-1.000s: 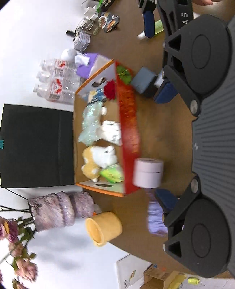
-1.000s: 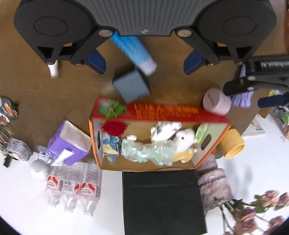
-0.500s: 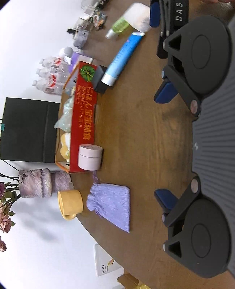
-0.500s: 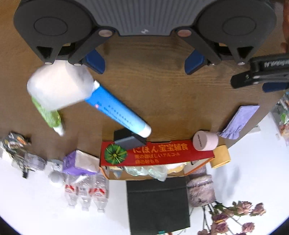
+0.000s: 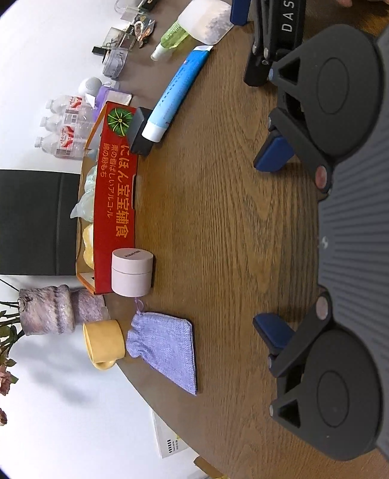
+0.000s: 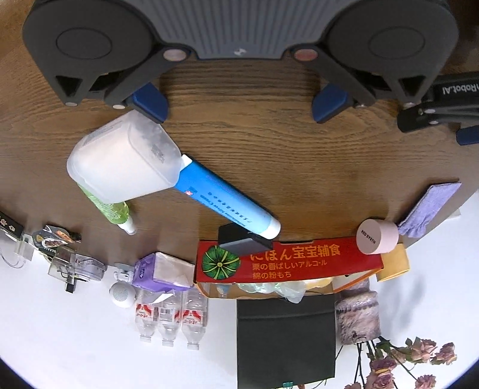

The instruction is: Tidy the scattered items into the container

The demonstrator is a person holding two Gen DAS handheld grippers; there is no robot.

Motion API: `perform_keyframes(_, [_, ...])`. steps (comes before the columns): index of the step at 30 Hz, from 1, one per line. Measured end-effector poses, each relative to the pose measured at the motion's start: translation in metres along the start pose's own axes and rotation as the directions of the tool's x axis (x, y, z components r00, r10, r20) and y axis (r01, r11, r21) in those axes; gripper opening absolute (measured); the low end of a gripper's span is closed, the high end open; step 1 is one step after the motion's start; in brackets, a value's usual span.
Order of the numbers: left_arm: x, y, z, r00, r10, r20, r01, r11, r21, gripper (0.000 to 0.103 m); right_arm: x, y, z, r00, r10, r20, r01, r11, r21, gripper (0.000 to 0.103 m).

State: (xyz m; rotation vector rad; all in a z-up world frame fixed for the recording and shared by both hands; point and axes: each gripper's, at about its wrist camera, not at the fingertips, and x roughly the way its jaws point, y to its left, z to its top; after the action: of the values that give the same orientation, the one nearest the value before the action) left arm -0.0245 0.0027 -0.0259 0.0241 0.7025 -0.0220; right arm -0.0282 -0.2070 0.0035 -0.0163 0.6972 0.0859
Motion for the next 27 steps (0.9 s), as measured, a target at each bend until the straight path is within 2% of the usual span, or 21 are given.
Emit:
perform_keyframes(9, [0.0003, -0.0033, 0.0002, 1.000, -0.002, -0.001, 0.002, 1.000, 0.003, 0.103, -0.0032, 0.0047, -0.0015, 1.000, 0.030, -0.001, -0.030, 0.999, -0.029, 0.103])
perform_keyframes(27, [0.0004, -0.0045, -0.0004, 1.000, -0.005, 0.000, 0.005, 1.000, 0.003, 0.103, -0.0035, 0.0047, -0.0007, 0.999, 0.037, -0.002, -0.037, 0.999, -0.031, 0.103])
